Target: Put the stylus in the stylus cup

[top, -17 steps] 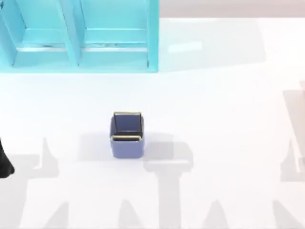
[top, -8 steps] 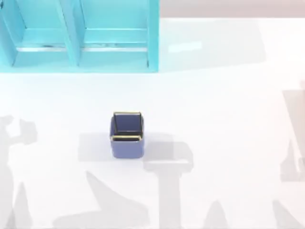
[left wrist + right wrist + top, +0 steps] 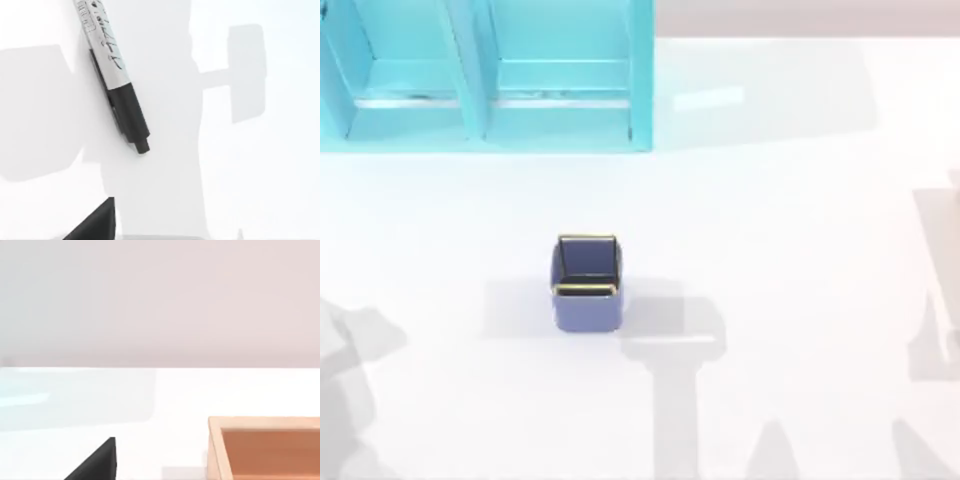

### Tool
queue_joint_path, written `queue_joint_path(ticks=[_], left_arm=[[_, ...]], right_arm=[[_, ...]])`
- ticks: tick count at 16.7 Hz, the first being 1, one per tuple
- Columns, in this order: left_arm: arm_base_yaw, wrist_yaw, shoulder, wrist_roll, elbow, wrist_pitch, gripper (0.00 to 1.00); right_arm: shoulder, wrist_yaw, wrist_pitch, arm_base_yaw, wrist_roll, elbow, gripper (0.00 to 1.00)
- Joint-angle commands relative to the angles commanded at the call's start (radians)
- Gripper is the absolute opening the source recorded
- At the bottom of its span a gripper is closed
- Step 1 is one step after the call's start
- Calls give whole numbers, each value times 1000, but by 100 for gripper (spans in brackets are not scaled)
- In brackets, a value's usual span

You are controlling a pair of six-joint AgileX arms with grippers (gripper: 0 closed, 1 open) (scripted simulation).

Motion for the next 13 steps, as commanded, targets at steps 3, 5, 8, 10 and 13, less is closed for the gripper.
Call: queue_joint_path(ticks=[3,5,8,10,13], left_arm=[[86,61,205,-36,138,-70,100],[129,91,301,-54,208,-102,100],[163,114,367,-67,263,-125,100],[165,116,371,-68,265,-126,100],[160,114,368,-67,262,-124,100]], right_arm=[[0,0,0,0,0,0,100],[0,0,0,0,0,0,100],[0,0,0,0,0,0,100],[0,0,0,0,0,0,100],[0,0,0,0,0,0,100]])
